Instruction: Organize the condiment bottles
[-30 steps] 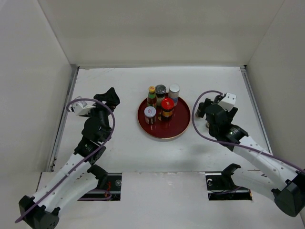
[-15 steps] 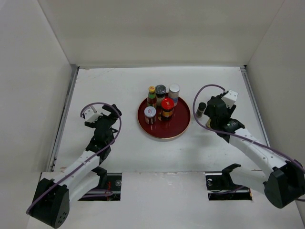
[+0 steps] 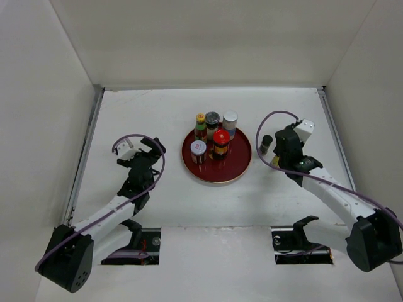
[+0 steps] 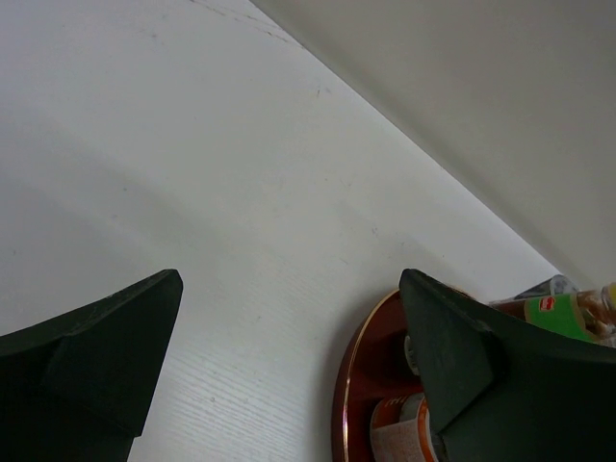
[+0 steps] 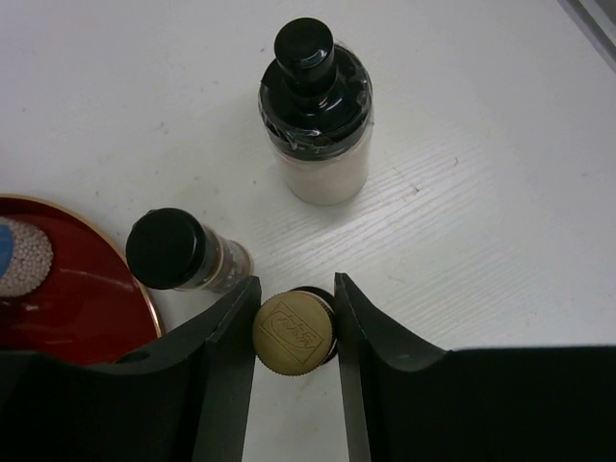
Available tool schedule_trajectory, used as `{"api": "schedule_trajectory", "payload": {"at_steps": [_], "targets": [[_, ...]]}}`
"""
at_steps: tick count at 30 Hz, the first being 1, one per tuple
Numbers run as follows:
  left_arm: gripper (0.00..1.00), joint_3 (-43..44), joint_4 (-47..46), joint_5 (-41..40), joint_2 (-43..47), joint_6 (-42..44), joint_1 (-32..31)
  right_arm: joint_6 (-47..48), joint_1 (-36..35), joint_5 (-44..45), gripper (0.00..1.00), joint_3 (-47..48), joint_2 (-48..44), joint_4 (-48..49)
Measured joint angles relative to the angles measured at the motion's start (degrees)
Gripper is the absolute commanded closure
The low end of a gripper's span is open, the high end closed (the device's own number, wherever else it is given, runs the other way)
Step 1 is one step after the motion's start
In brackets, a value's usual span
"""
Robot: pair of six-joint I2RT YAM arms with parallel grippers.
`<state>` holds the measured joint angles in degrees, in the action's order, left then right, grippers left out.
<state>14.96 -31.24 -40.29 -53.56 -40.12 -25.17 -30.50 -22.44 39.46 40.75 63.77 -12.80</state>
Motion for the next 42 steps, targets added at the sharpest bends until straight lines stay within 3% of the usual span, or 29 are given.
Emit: {"api": "schedule_trajectory", "payload": {"at_steps": [4, 8, 16, 23, 35, 38, 42], "targets": [[0.10, 0.00, -1.18, 0.00, -1.11, -0.04, -1.05, -0.42, -0.02, -0.11, 0.77, -0.70, -1.33, -0.09], [0.12, -0.07, -3.30, 0.07, -3.56, -0.07, -1.66, -0.63, -1.33, -0.22, 0.79, -1.18, -4.74, -4.09], [0.15, -0.85, -6.71, 0.09, -6.25, -0.15, -2.43, -1.31, -16.15, -0.33, 0.79, 5.38, -6.60, -12.52], [0.15, -0.85, -7.17, 0.15, -8.92, -0.15, -2.49, -1.79, -27.54, -1.07, 0.78, 12.92, 2.27, -7.67], [0.15, -0.85, -7.56, 1.33, -8.96, -0.15, -1.86, 0.72, -33.48, -4.87, 0.77, 17.22, 20.02, 4.11], [0.15, -0.85, -7.58, 1.36, -9.05, -0.15, -1.86, 1.84, -33.97, -4.79, 0.71, 17.31, 21.24, 5.62], [0.15, -0.85, -7.58, 1.49, -9.25, -0.15, -1.86, 2.60, -34.36, -4.57, 0.45, 17.31, 21.66, 7.26]]}}
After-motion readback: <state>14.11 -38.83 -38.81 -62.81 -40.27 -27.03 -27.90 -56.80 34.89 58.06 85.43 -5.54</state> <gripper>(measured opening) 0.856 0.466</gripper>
